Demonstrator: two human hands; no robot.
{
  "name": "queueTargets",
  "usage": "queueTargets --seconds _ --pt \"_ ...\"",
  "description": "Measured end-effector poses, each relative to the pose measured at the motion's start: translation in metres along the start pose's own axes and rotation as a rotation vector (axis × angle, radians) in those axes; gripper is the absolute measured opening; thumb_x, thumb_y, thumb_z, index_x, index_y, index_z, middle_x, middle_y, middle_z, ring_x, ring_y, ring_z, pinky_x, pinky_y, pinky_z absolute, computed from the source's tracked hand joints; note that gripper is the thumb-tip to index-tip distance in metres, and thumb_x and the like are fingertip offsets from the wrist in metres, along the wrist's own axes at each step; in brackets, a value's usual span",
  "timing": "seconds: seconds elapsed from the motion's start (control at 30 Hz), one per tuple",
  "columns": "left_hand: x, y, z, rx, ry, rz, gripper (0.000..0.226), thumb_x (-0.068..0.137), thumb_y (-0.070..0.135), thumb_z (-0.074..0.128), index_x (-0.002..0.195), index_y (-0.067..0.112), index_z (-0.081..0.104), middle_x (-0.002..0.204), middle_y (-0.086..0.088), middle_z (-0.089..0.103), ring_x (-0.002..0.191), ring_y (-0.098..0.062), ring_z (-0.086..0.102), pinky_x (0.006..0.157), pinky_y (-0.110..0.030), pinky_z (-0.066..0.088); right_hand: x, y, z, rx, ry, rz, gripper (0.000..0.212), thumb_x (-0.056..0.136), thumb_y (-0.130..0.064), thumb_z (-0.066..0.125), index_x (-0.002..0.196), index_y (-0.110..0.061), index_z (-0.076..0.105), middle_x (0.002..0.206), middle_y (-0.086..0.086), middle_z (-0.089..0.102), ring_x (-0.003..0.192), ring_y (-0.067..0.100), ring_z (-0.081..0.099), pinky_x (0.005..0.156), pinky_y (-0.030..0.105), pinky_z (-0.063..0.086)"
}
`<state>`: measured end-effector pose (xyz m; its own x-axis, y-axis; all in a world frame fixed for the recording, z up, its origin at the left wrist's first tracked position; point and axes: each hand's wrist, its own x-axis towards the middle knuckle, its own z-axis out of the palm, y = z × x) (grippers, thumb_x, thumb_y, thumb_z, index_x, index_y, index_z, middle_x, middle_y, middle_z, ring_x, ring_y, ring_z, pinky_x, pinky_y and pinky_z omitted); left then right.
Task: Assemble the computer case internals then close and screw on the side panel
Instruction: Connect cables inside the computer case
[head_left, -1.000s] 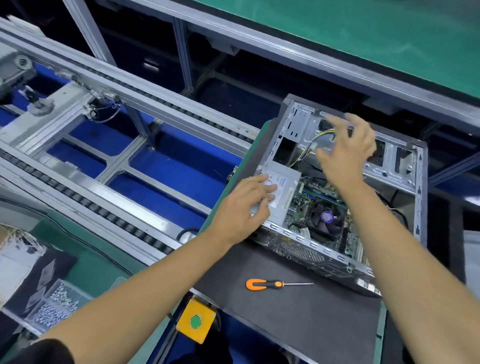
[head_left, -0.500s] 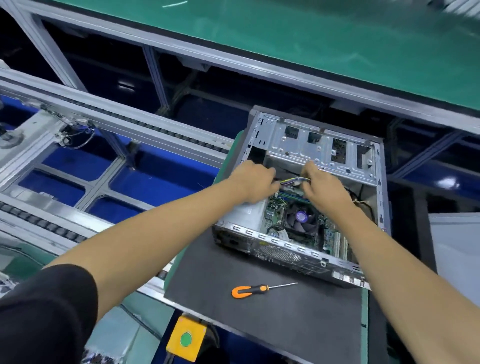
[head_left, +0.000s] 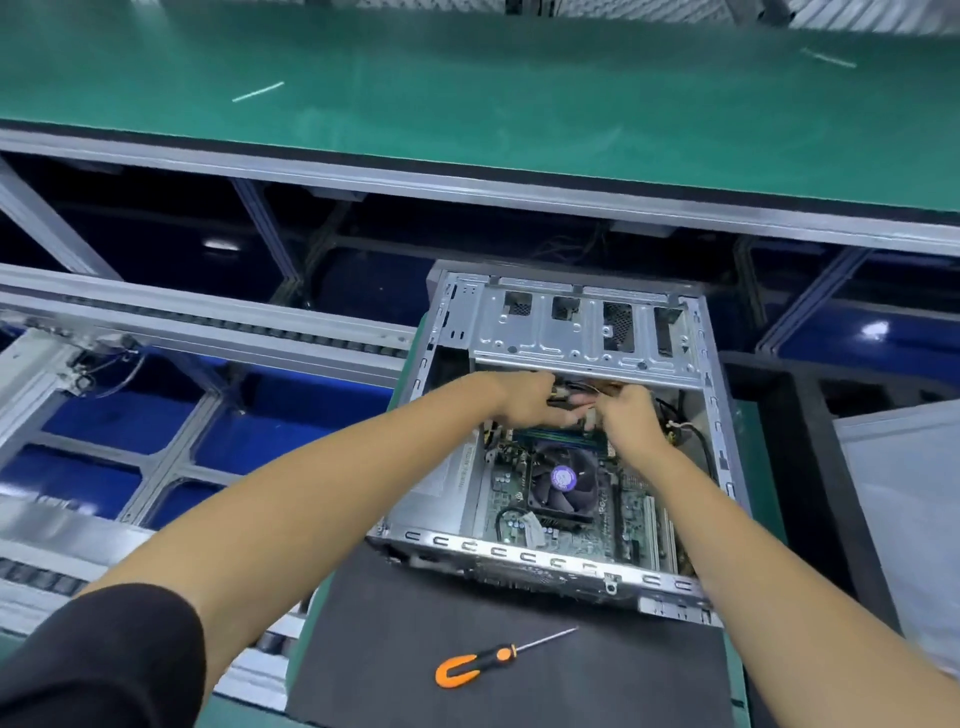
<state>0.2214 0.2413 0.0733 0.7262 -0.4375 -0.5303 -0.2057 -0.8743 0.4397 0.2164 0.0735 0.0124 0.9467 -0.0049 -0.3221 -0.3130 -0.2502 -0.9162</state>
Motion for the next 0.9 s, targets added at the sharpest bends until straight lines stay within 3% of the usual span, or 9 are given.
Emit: queueTargets --seconds 0.07,0.13,0.23,0.33,0.43,0.53,0.67,0.83,0.9 --pt "0.011 -0.002 -0.001 -0.063 -0.012 0.002 0.051 0.103 0.051 0.049 0.076 0.008 0.057 0.066 -0.002 0.047 0.06 -0.02 0.044 0.059 -0.031 0.034 0.005 0.003 -0.004 -0.007 0.031 0.047 0.024 0.092 0.01 0.048 0.073 0.002 0.061 0.073 0.015 0.07 0.071 0.037 0.069 0.066 0.041 0.056" --pt "0.02 -0.007 0.001 -0.032 0.006 -0.05 0.056 0.104 0.056 0.041 0.067 0.014 0.05 0.064 0.0 0.047 0.059 -0.016 0.045 0.06 -0.031 0.038 0.008 0.007 -0.008 -0.073 0.043 0.093 0.028 0.088 0.002 0.054 0.06 0.001 0.06 0.069 0.02 0.061 0.066 0.036 0.06 0.07 0.043 0.049" --pt "0.033 -0.02 0.007 -0.075 0.051 -0.107 0.05 0.108 0.046 0.037 0.117 0.005 0.063 0.117 -0.012 0.065 0.108 -0.027 0.06 0.102 -0.04 0.046 0.015 0.005 -0.012 -0.152 0.046 0.154 0.04 0.085 -0.002 0.059 0.047 -0.013 0.048 0.044 -0.001 0.049 0.053 0.02 0.04 0.055 0.029 0.03" --pt "0.04 -0.024 0.007 -0.053 0.017 -0.201 0.049 0.11 0.04 0.034 0.144 0.009 0.052 0.15 -0.015 0.05 0.134 -0.029 0.05 0.116 -0.044 0.036 0.022 0.001 -0.015 -0.252 0.002 0.186 0.045 0.091 -0.006 0.061 0.055 -0.017 0.035 0.053 -0.003 0.036 0.058 0.015 0.026 0.054 0.033 0.021" --pt "0.046 -0.029 0.006 0.015 -0.04 -0.251 0.048 0.112 0.035 0.03 0.144 0.007 0.051 0.15 -0.016 0.05 0.132 -0.03 0.051 0.113 -0.04 0.037 0.026 0.0 -0.015 -0.387 -0.03 0.184 0.039 0.099 -0.02 0.061 0.063 -0.009 0.055 0.069 0.004 0.054 0.063 0.016 0.047 0.058 0.031 0.033" --pt "0.048 -0.032 0.007 0.029 -0.028 -0.275 0.048 0.112 0.034 0.03 0.145 0.006 0.05 0.149 -0.015 0.05 0.133 -0.03 0.051 0.111 -0.039 0.037 0.023 -0.007 -0.013 -0.641 -0.084 0.148 0.023 0.106 -0.016 0.047 0.105 -0.002 0.066 0.112 0.016 0.066 0.106 0.031 0.063 0.067 0.029 0.037" --pt "0.05 -0.026 0.008 0.041 -0.003 -0.227 0.04 0.111 0.027 0.035 0.139 0.008 0.056 0.137 -0.014 0.058 0.109 -0.027 0.057 0.099 -0.036 0.043 0.02 -0.013 -0.011 -0.794 -0.056 0.053 0.026 0.105 -0.005 0.04 0.122 -0.006 0.06 0.105 0.011 0.063 0.103 0.031 0.058 0.077 0.03 0.036" --pt "0.052 -0.02 0.012 0.022 0.066 -0.09 0.035 0.107 0.024 0.048 0.139 0.009 0.051 0.127 -0.018 0.061 0.092 -0.022 0.058 0.084 -0.033 0.043 0.033 -0.006 -0.009 -0.821 0.0 0.013 0.029 0.108 -0.02 0.042 0.123 -0.004 0.061 0.124 0.017 0.064 0.113 0.036 0.059 0.083 0.035 0.04" --pt "0.051 -0.022 0.012 0.024 0.06 -0.071 0.039 0.106 0.013 0.047 0.144 0.006 0.044 0.137 -0.017 0.056 0.103 -0.024 0.061 0.083 -0.028 0.039 0.033 -0.003 -0.009 -0.725 0.039 -0.017 0.023 0.105 -0.02 0.047 0.114 -0.007 0.063 0.115 0.018 0.066 0.102 0.035 0.059 0.078 0.034 0.039"
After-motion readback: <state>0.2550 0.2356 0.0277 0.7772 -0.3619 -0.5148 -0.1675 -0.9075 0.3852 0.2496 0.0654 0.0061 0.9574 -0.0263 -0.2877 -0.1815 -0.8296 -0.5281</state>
